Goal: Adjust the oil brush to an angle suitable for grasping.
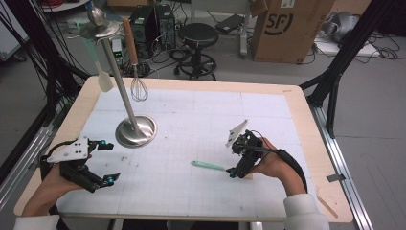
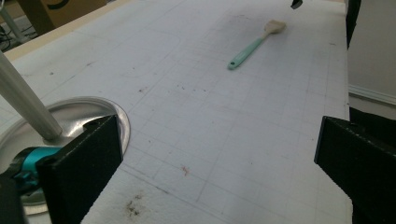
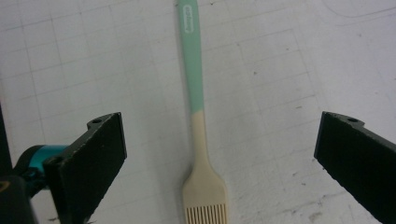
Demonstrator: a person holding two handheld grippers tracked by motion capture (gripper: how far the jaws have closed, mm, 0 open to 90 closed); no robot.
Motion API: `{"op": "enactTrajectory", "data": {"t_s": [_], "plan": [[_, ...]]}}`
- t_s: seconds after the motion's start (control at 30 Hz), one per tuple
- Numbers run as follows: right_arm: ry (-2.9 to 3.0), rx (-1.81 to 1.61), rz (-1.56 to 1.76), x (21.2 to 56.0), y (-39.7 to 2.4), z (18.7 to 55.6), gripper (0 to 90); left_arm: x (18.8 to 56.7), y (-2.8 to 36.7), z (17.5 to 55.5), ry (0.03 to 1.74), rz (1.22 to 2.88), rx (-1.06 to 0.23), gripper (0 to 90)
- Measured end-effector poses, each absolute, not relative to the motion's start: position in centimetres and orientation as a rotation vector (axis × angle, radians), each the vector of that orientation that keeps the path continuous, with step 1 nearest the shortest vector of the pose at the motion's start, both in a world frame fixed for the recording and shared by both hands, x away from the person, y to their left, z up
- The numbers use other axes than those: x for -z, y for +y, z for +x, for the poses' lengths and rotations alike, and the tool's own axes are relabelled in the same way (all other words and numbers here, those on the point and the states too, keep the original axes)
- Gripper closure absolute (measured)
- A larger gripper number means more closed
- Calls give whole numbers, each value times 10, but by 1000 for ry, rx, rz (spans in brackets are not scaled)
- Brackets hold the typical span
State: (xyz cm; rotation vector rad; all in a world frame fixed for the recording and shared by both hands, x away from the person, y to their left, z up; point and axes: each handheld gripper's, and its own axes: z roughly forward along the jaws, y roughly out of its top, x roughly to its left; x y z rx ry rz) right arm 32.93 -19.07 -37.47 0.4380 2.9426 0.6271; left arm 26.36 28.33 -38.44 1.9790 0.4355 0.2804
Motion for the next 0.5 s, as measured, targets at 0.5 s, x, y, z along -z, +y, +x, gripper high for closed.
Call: {"op": "enactTrajectory", "data": {"t_s": [0.5], "plan": [[3006, -476, 379, 399, -172, 331, 187, 384, 284, 263, 435, 1974, -279, 17]]}}
